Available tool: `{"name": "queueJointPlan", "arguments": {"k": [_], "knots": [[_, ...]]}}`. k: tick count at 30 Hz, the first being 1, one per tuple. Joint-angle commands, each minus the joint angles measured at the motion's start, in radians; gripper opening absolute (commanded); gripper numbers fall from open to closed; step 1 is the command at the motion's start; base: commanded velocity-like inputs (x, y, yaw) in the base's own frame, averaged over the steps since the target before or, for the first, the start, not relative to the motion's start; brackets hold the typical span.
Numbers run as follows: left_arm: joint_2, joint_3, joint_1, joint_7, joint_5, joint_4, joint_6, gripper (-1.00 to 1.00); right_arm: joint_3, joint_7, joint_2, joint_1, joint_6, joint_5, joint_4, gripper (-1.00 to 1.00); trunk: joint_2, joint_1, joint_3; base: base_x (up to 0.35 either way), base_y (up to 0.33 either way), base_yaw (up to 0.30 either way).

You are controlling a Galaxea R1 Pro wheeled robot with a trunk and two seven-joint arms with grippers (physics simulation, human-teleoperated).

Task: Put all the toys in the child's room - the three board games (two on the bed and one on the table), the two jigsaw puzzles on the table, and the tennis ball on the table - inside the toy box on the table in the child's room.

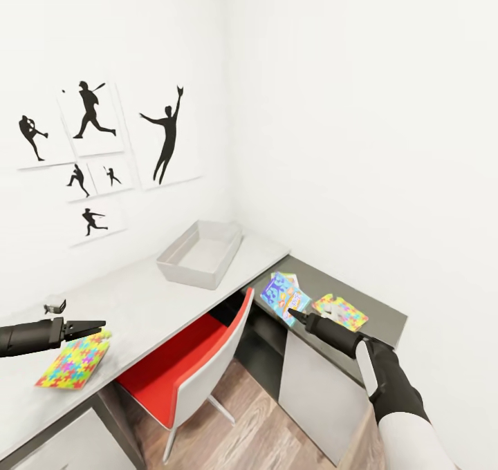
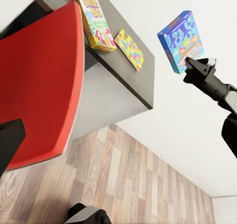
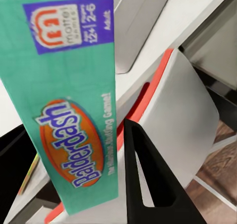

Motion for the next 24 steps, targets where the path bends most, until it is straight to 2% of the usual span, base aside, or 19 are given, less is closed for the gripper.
{"name": "queueJointPlan", "arguments": {"k": [1, 19, 24], "knots": [[0.000, 0.000, -0.001, -0.004, 0.000, 0.000, 0.010, 1.00, -0.003, 0.002, 0.001, -0.001, 0.011, -0.009, -0.001, -1.00, -0.002, 0.001, -0.002, 0.190, 0.000, 0.008], [-0.001, 0.000, -0.001, -0.004, -0.001, 0.000, 0.010, 1.00, -0.004, 0.002, 0.001, -0.001, 0.008, -0.009, -0.001, -1.00, -0.002, 0.001, -0.002, 0.215, 0.000, 0.001], [-0.001, 0.000, -0.001, -0.004, -0.001, 0.000, 0.010, 1.00, -0.003, 0.002, 0.001, -0.001, 0.007, -0.009, -0.002, -1.00, -0.002, 0.001, -0.002, 0.066, 0.000, 0.151]]}}
